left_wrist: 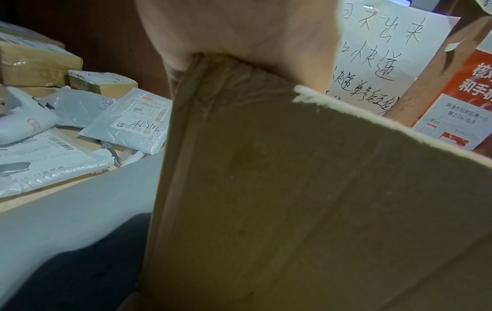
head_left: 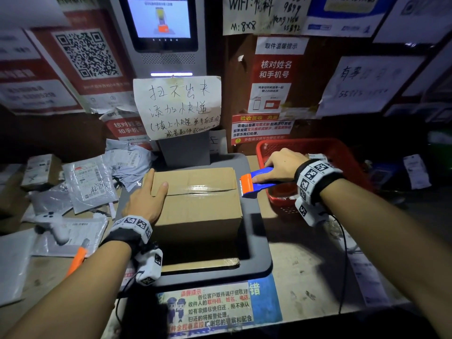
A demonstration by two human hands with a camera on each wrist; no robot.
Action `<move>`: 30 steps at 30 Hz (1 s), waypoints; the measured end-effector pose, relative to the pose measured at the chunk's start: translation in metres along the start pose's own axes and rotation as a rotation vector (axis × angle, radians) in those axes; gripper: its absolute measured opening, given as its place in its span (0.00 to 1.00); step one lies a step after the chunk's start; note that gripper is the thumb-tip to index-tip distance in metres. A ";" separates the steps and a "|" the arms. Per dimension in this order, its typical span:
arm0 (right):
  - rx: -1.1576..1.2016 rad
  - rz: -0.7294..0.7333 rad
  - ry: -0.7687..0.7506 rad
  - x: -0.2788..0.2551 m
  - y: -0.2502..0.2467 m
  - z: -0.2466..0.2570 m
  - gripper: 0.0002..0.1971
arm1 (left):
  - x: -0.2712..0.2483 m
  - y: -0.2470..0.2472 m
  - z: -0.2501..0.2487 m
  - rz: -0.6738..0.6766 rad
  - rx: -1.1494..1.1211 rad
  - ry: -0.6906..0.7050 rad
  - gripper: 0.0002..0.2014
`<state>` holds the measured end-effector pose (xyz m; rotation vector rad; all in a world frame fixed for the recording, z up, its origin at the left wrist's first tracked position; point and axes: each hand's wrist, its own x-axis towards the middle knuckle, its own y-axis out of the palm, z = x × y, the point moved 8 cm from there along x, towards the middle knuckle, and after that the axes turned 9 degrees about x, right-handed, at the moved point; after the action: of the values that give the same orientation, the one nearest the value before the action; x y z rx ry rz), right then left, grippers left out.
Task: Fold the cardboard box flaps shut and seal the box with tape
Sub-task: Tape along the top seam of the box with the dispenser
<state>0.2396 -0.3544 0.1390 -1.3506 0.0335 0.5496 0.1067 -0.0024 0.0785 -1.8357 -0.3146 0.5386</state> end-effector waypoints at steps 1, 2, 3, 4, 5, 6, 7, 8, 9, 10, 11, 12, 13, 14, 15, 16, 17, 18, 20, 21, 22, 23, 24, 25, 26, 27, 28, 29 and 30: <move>-0.011 -0.002 -0.001 0.000 0.000 0.001 0.33 | -0.001 -0.001 -0.001 0.002 0.004 -0.003 0.31; -0.026 0.001 -0.002 0.001 0.001 0.003 0.33 | -0.001 -0.001 0.000 0.003 0.006 -0.008 0.31; -0.044 0.004 -0.004 0.001 0.001 0.004 0.32 | -0.001 -0.001 0.000 0.004 0.002 -0.014 0.31; -0.060 0.003 -0.005 0.002 0.001 0.006 0.31 | -0.002 -0.001 -0.001 0.004 -0.001 -0.018 0.31; -0.068 -0.001 -0.003 0.003 0.001 0.008 0.31 | -0.002 -0.001 -0.001 0.001 0.001 -0.018 0.31; -0.067 0.000 0.003 0.004 0.001 0.009 0.30 | -0.001 -0.001 -0.001 -0.001 0.004 -0.013 0.31; -0.063 0.007 0.007 0.005 0.002 0.009 0.31 | 0.000 0.000 0.000 0.003 0.005 -0.005 0.31; -0.063 0.012 0.010 0.006 0.003 0.009 0.31 | 0.002 0.002 -0.001 0.012 0.004 0.003 0.31; -0.060 0.012 0.014 0.007 0.004 0.008 0.32 | 0.005 0.005 0.000 0.022 0.011 0.006 0.32; -0.057 0.009 0.018 0.007 0.004 0.007 0.32 | 0.007 0.006 0.001 0.025 0.033 0.000 0.32; -0.051 0.007 0.021 0.008 0.005 0.006 0.32 | 0.011 0.004 0.000 0.010 0.076 -0.014 0.33; -0.041 0.008 0.021 0.009 0.008 0.006 0.33 | 0.013 0.000 -0.004 -0.025 0.141 -0.015 0.33; -0.025 0.011 0.021 0.010 0.011 0.005 0.34 | 0.014 -0.007 -0.013 -0.079 0.213 0.016 0.33; -0.016 0.016 0.017 0.011 0.014 0.006 0.35 | 0.012 -0.014 -0.029 -0.152 0.267 0.093 0.32; -0.013 0.021 0.015 0.011 0.017 0.006 0.35 | 0.008 -0.019 -0.050 -0.227 0.291 0.210 0.29; -0.018 0.026 0.012 0.011 0.020 0.008 0.35 | 0.002 -0.020 -0.072 -0.284 0.294 0.341 0.26; -0.021 0.029 0.014 0.011 0.024 0.009 0.34 | -0.006 -0.017 -0.094 -0.300 0.284 0.462 0.23; -0.022 0.019 0.016 0.010 0.026 0.009 0.33 | -0.014 -0.006 -0.113 -0.257 0.265 0.553 0.21; -0.035 -0.048 0.022 0.008 0.027 0.010 0.32 | -0.027 0.024 -0.140 -0.118 0.251 0.654 0.22; -0.055 -0.089 0.025 0.006 0.025 0.010 0.32 | -0.033 0.036 -0.149 -0.085 0.267 0.679 0.23; -0.077 -0.125 0.028 0.003 0.022 0.012 0.33 | -0.037 0.045 -0.154 -0.078 0.289 0.684 0.23; -0.096 -0.154 0.033 0.001 0.020 0.015 0.32 | -0.040 0.052 -0.157 -0.088 0.306 0.675 0.24; -0.115 -0.175 0.035 -0.001 0.017 0.020 0.31 | -0.040 0.055 -0.157 -0.105 0.321 0.662 0.25; -0.129 -0.186 0.040 -0.003 0.014 0.025 0.30 | -0.040 0.058 -0.157 -0.117 0.340 0.654 0.26; -0.146 -0.188 0.044 -0.003 0.011 0.030 0.28 | -0.040 0.060 -0.158 -0.119 0.357 0.649 0.26; -0.165 -0.184 0.050 -0.002 0.009 0.036 0.27 | -0.039 0.063 -0.157 -0.113 0.368 0.644 0.27; -0.192 -0.176 0.060 0.000 0.007 0.041 0.26 | -0.039 0.064 -0.157 -0.108 0.372 0.640 0.27; -0.225 -0.164 0.071 0.001 0.004 0.046 0.25 | -0.039 0.064 -0.156 -0.106 0.376 0.638 0.27; -0.246 -0.152 0.087 0.002 0.003 0.049 0.25 | -0.038 0.064 -0.155 -0.105 0.378 0.637 0.28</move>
<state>0.2262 -0.3075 0.1474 -1.6017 -0.0670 0.3750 0.1498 -0.1685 0.0652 -1.5153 0.1181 -0.0747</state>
